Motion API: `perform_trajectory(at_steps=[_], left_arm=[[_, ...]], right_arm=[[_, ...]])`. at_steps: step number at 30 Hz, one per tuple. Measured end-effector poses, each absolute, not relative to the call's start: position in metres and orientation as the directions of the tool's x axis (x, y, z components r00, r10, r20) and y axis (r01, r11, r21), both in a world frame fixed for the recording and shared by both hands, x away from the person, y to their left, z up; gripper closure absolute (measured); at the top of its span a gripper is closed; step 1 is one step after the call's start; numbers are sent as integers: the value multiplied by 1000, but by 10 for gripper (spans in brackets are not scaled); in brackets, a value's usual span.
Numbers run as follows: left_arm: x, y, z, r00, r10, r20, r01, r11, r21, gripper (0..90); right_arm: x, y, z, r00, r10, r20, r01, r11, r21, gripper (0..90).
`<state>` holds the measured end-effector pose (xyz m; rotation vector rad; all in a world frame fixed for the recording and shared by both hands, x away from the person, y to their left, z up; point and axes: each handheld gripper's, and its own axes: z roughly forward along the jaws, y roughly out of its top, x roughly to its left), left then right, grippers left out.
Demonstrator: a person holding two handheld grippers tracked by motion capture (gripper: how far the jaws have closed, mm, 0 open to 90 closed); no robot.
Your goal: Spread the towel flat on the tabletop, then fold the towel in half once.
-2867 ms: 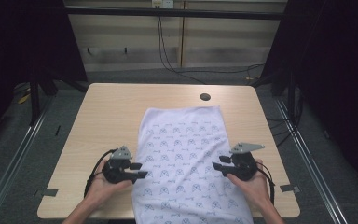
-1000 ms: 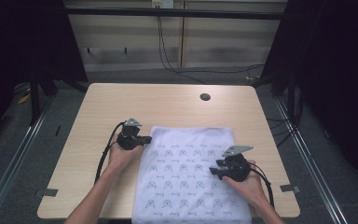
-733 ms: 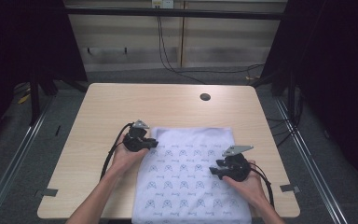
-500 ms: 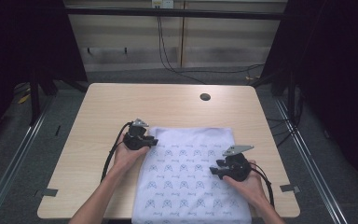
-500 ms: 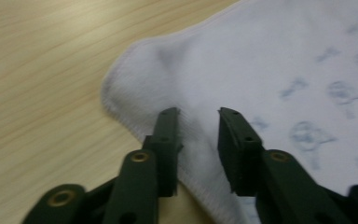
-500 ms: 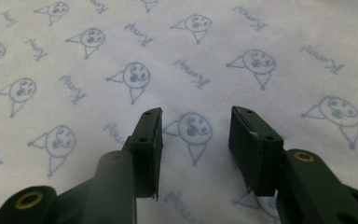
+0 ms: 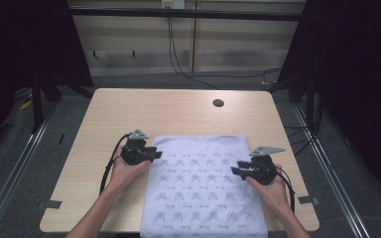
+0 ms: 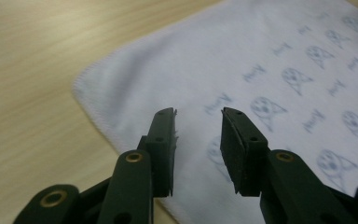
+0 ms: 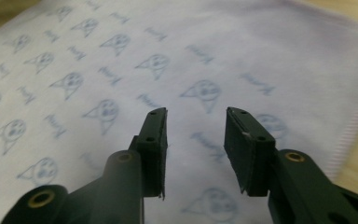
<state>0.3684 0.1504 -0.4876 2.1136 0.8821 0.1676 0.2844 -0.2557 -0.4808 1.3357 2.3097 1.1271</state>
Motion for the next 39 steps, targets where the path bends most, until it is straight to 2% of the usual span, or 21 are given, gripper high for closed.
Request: perform_trajectory(at_steps=[2,6,9,12,14,17,22,24,27,32,36,39], left_arm=[[360,147,-491,763,619,-183,527,-434,730,652],[355,144,-498,777,614,-137,515,-496,700,653],[353,149,-502,779,610,-141,506,-480,716,659],[348,155,-502,785,609,-109,489,-503,713,659],[343,160,-503,780,618,-94,480,-496,724,659],[337,166,-502,781,616,-102,487,-497,718,658],[326,170,-499,785,603,-141,508,-498,703,601],[324,170,-499,786,596,-167,519,-489,701,552],[328,173,-492,782,604,-154,506,-472,722,514],[344,185,-483,740,645,-191,532,-388,752,497],[359,195,-481,702,694,-161,542,-374,753,516],[372,199,-485,673,716,-184,570,-344,746,523]], right_arm=[[291,-261,-484,-526,835,160,648,272,711,625],[298,-259,-496,-525,841,129,676,320,663,627],[296,-256,-497,-526,843,116,673,328,663,603],[291,-248,-496,-556,828,74,654,381,653,601],[285,-239,-495,-588,802,105,650,390,652,614],[279,-234,-494,-599,797,81,643,417,642,614],[277,-232,-492,-608,785,120,656,412,632,591],[279,-236,-490,-595,794,127,657,389,645,575],[291,-247,-484,-557,819,136,654,333,679,558],[309,-263,-475,-532,836,135,629,283,724,555],[325,-269,-472,-515,846,137,623,259,739,553],[337,-271,-472,-504,851,149,624,239,744,554]])
